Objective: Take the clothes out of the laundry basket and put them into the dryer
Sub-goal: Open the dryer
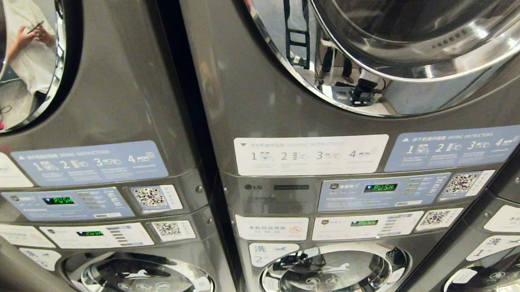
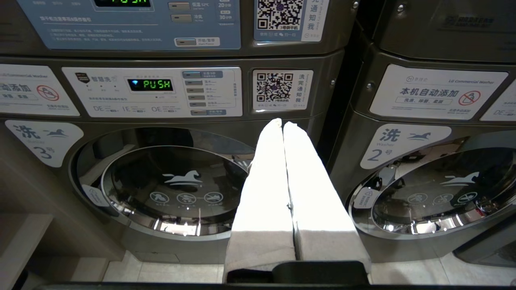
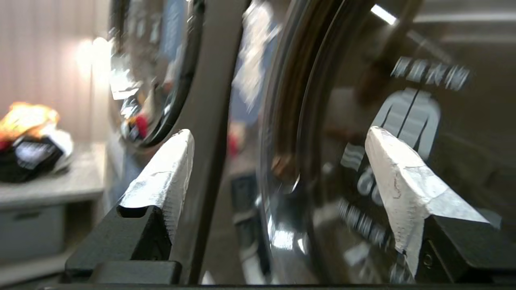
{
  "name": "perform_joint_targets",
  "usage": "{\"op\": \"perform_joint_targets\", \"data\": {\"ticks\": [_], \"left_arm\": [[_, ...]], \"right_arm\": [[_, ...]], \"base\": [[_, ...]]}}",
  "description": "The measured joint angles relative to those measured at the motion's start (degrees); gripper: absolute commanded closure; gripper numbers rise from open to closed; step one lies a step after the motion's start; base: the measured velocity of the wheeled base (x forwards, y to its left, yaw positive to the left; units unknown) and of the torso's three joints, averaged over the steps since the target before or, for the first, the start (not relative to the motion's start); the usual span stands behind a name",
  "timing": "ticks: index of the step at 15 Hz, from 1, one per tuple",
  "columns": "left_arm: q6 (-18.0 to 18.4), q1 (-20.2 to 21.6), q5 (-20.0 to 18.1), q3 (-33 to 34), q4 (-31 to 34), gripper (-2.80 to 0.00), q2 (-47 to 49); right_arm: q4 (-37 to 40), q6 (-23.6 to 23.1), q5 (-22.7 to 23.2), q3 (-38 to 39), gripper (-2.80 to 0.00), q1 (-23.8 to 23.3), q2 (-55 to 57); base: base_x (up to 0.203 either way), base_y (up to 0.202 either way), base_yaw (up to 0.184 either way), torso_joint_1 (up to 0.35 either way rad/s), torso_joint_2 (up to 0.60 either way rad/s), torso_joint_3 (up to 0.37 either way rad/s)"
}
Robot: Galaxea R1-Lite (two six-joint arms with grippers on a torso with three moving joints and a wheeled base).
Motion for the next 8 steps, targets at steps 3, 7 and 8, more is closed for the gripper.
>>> {"op": "perform_joint_targets", "data": {"ticks": [3,7,8], "left_arm": [[0.0,0.0,0.0,0.0,0.0,0.0,0.0],[0.0,0.0,0.0,0.0,0.0,0.0,0.0],[0.0,0.0,0.0,0.0,0.0,0.0,0.0]], "right_arm": [[-0.2,-0.3,-3.0,-7.9,-2.8,3.3,6.3],[-0.1,-0.5,-6.2,-11.9,-2.8,7.3,11.3],[-0.1,-0.5,-7.0,-12.4,-2.8,8.0,12.1]], "base": [[0.0,0.0,0.0,0.0,0.0,0.0],[0.0,0.0,0.0,0.0,0.0,0.0],[0.0,0.0,0.0,0.0,0.0,0.0]]}}
